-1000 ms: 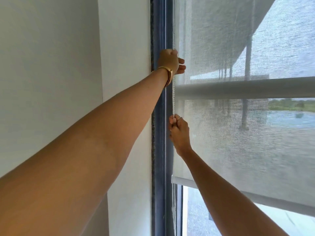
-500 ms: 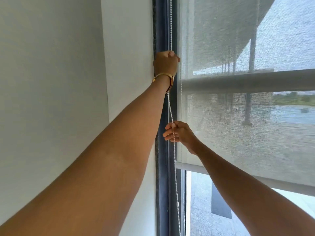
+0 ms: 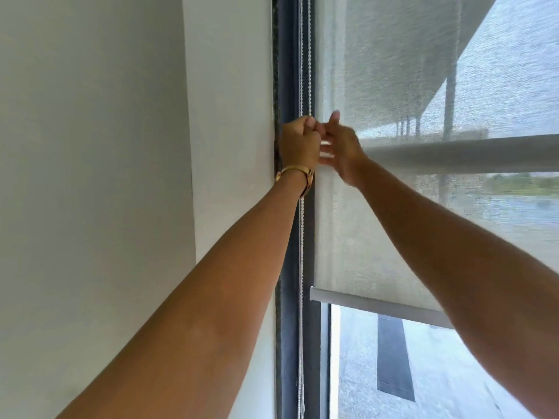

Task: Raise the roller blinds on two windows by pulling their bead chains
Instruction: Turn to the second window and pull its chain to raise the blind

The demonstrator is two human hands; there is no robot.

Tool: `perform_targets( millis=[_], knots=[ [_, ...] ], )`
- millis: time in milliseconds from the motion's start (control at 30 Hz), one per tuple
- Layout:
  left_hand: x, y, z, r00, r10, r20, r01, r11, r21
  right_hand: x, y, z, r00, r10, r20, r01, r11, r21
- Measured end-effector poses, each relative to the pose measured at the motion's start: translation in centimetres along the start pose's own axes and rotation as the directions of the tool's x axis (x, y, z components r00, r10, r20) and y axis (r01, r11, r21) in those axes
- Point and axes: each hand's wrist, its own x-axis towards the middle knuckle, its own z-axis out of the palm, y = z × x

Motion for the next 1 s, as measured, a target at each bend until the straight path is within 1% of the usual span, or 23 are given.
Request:
perform_targets(
  millis=[100, 200, 367, 467, 533, 700, 800, 1000],
  knots=[
    [-0.9, -0.7, 0.1, 1.000, 0.023, -0.013, -0.023, 1.000, -0.018, 1.8, -2.9, -0.3, 0.999, -0.029, -0.026, 0.028, 0.999, -0.026],
    [-2.1, -1.5, 0.1, 0.998, 0.055, -0.001, -0.055, 0.997, -0.054, 2.6, -4.7, -0.6, 0.999, -0.034, -0.019, 0.033, 0.998, -0.048],
    [-4.8, -2.0, -0.4, 0.999, -0.003, 0.037, 0.007, 0.993, -0.122, 2.2, -6.2, -0.2, 0.998, -0.045, 0.050, 0.046, 0.999, -0.026],
    [-5.6, -2.2, -1.0, 0.998, -0.015, 0.057, 0.024, 0.989, -0.145, 1.7, -6.7, -0.1, 0.995, -0.013, 0.102, 0.011, 1.000, 0.022],
    [-6.2, -2.3, -1.2, 0.998, 0.002, 0.062, 0.007, 0.991, -0.133, 1.5, -7.2, 0.0, 0.992, 0.003, 0.122, -0.010, 0.999, 0.052],
    [-7.7, -3.4, -1.4, 0.995, 0.032, 0.092, -0.025, 0.997, -0.074, 1.2, -7.7, 0.7, 0.994, 0.017, 0.110, -0.029, 0.994, 0.103],
    [-8.4, -4.3, -1.5, 0.994, 0.038, 0.100, -0.036, 0.999, -0.022, 1.1, -7.6, 1.0, 0.994, 0.051, 0.102, -0.068, 0.982, 0.174],
    [-9.3, -5.1, -1.7, 0.994, 0.037, 0.107, -0.037, 0.999, 0.003, 1.0, -7.1, 0.7, 0.990, 0.050, 0.130, -0.085, 0.956, 0.281]
  ],
)
